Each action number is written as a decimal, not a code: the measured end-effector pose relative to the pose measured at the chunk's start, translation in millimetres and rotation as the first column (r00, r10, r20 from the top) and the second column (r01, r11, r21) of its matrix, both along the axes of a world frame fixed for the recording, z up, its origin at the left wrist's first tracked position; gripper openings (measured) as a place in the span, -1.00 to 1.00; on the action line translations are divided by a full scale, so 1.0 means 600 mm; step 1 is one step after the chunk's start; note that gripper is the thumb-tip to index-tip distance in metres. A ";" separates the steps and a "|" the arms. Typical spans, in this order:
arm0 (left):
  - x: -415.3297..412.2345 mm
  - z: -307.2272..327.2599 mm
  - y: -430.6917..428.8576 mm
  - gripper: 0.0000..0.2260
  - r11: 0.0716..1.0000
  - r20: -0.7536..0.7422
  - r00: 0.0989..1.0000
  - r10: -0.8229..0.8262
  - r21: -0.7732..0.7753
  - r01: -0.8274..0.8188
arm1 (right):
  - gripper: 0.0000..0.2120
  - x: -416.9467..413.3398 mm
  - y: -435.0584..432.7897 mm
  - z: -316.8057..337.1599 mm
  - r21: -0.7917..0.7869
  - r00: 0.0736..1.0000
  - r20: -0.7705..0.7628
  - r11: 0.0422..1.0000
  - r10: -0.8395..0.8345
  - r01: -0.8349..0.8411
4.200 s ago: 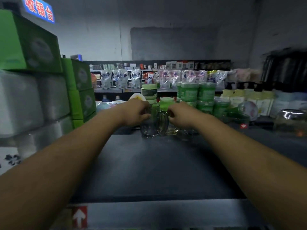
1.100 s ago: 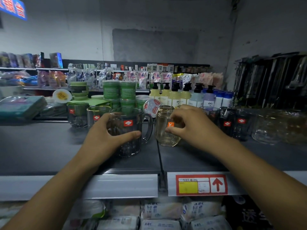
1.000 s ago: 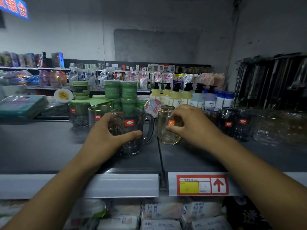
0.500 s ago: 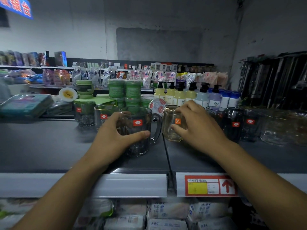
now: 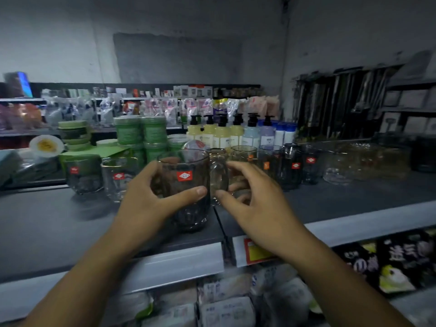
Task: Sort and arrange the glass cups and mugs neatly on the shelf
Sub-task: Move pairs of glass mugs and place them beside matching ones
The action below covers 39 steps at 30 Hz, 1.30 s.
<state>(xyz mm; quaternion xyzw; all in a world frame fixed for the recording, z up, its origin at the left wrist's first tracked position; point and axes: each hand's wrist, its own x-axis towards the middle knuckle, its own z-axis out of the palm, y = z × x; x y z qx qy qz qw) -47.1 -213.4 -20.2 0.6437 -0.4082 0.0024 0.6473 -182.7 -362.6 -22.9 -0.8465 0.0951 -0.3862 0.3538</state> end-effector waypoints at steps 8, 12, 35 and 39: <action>-0.074 0.015 -0.072 -0.47 0.989 0.030 0.989 -0.142 0.042 0.141 | -0.69 -0.094 -0.056 0.005 0.138 0.991 0.069 0.985 -0.112 0.102; -0.136 0.015 -0.146 -0.47 0.976 0.033 0.977 -0.209 0.067 0.206 | -0.80 -0.159 -0.127 -0.002 0.155 0.978 0.098 0.974 -0.182 0.166; -0.511 0.044 -0.789 -0.48 0.960 0.103 0.979 -0.178 0.238 0.150 | -0.90 -0.514 -0.791 0.015 0.099 0.965 0.062 0.964 -0.253 0.247; -0.494 0.050 -0.850 -0.39 0.931 0.162 0.977 -0.137 0.357 0.071 | -0.90 -0.488 -0.861 0.021 0.056 0.969 0.017 0.968 -0.248 0.246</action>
